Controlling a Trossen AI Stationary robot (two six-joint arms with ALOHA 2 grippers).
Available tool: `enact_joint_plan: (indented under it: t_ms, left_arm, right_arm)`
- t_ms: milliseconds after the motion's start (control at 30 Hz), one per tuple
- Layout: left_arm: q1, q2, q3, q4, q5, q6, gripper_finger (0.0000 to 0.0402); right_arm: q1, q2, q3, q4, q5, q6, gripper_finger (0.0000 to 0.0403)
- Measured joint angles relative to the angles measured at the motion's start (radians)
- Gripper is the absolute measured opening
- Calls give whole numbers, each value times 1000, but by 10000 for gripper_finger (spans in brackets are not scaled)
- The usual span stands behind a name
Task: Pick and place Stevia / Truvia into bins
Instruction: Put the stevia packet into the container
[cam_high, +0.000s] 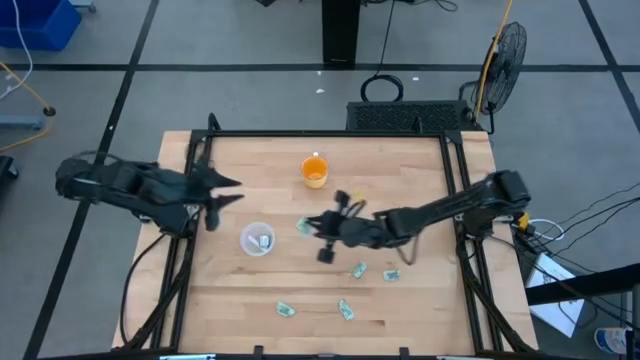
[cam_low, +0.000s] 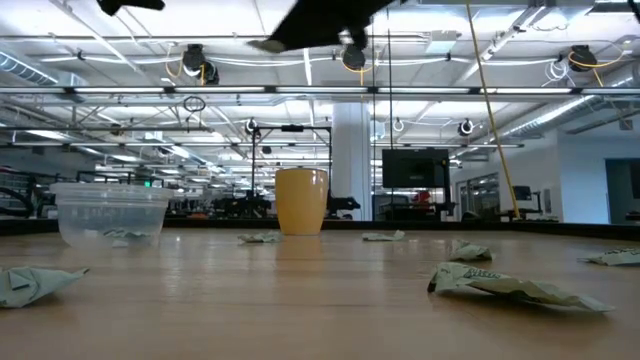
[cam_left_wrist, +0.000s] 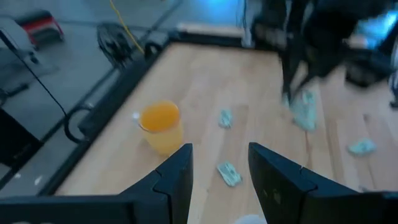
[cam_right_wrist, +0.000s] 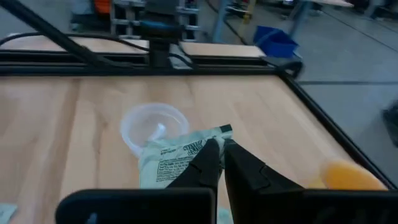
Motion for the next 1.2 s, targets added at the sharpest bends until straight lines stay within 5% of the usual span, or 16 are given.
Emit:
enact_joint_plan:
  t_ms: [433,767,1200]
  left_arm:
    - [0,-84,0,-9,-18,-8,161]
    - [0,-39,0,-8,-16,-9,161]
    - [0,15,0,-8,-12,-9,161]
  right_arm:
    - [-117,403,392,73,-224,-66,4]
    - [-167,566,412,170,-305,-38,4]
    - [-181,605,413,165,-419,-67,34]
